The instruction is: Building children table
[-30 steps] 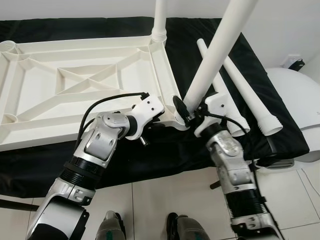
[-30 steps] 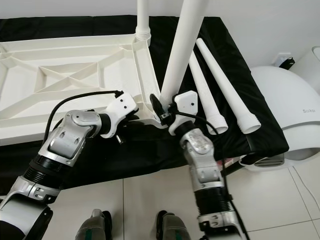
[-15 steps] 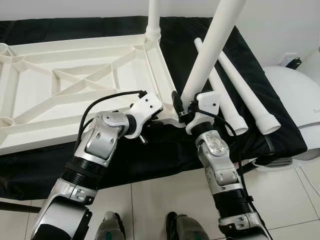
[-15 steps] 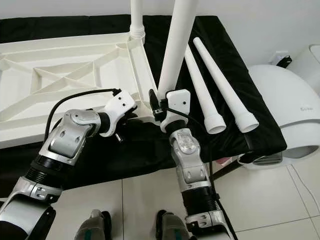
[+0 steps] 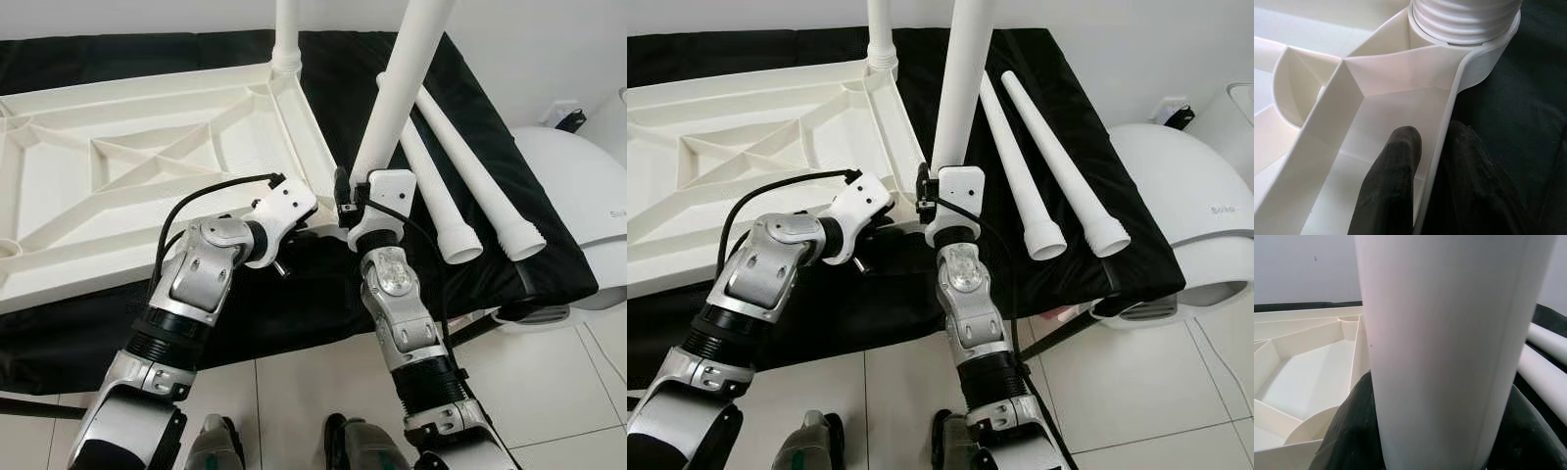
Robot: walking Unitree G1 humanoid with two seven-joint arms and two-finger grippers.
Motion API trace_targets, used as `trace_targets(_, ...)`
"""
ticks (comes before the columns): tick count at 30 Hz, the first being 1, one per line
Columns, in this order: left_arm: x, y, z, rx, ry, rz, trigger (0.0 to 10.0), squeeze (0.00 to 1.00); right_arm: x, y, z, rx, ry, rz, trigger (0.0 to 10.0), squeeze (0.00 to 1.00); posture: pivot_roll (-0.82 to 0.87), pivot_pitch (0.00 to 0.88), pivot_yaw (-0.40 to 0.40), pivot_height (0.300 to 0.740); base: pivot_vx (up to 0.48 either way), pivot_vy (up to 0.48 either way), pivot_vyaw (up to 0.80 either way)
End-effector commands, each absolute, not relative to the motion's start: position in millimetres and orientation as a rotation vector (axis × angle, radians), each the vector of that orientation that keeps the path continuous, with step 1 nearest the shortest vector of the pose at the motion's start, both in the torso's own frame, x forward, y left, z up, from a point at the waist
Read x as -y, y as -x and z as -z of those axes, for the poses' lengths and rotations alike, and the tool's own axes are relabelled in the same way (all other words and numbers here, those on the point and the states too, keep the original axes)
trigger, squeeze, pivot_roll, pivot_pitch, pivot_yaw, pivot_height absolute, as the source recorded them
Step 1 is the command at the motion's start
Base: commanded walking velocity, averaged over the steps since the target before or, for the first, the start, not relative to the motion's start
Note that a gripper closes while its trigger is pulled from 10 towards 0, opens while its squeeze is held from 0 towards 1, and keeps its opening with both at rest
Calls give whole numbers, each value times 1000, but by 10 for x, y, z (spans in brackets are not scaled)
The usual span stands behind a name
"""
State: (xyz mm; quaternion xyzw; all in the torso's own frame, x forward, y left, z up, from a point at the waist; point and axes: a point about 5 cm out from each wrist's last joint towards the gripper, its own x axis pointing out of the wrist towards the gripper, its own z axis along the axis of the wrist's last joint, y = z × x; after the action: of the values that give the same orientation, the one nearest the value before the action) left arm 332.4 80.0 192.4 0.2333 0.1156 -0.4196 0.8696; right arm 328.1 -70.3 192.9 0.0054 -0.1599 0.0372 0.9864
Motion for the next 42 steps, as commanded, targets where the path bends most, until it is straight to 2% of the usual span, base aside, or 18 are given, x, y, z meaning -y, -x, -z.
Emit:
trace_targets(1, -873, -3401, -2169, -96, -490, 633, 10000, 0, 780, -3306, -1682, 204, 2, -6, 10000, 0, 47, 192, -30, 740, 0, 0, 0)
trace_targets(10, -877, -3405, -2177, -93, -488, 626, 10000, 0, 731, -3285, -1686, 224, 5, -25, 10000, 0, 48, 186, -36, 740, 0, 0, 0)
trace_targets(11, -874, -3409, -2177, -92, -489, 626, 10000, 0, 737, -3285, -1694, 232, 3, -31, 10000, 1000, 44, 182, -37, 740, 0, 0, 0)
trace_targets(25, -856, -3410, -2177, -83, -492, 627, 10000, 0, 791, -3274, -1802, 316, -34, -145, 10000, 1000, 41, 166, -42, 740, 0, 0, 0)
trace_targets(26, -855, -3406, -2169, -84, -496, 631, 10000, 0, 799, -3271, -1825, 327, -44, -180, 10000, 647, 39, 163, -43, 740, 0, 0, 0)
trace_targets(30, -857, -3400, -2160, -86, -501, 636, 10000, 0, 800, -3268, -1845, 331, -54, -243, 10000, 647, 39, 163, -43, 740, 0, 0, 0)
trace_targets(31, -863, -3394, -2148, -89, -506, 640, 10000, 0, 824, -3263, -1860, 335, -57, -300, 10000, 0, 34, 158, -41, 740, 0, 0, 0)
trace_targets(34, -870, -3390, -2138, -91, -510, 641, 10000, 0, 860, -3256, -1883, 347, -55, -352, 10000, 0, 34, 158, -41, 740, 0, 0, 0)
trace_targets(36, -888, -3378, -2115, -97, -520, 648, 10000, 0, 950, -3246, -1906, 343, -47, -477, 10000, 0, 30, 154, -40, 740, 0, 0, 0)
trace_targets(42, -894, -3360, -2093, -103, -533, 661, 10000, 0, 1087, -3257, -1946, 353, 4, -599, 10000, 0, 28, 153, -38, 740, 0, 0, 0)
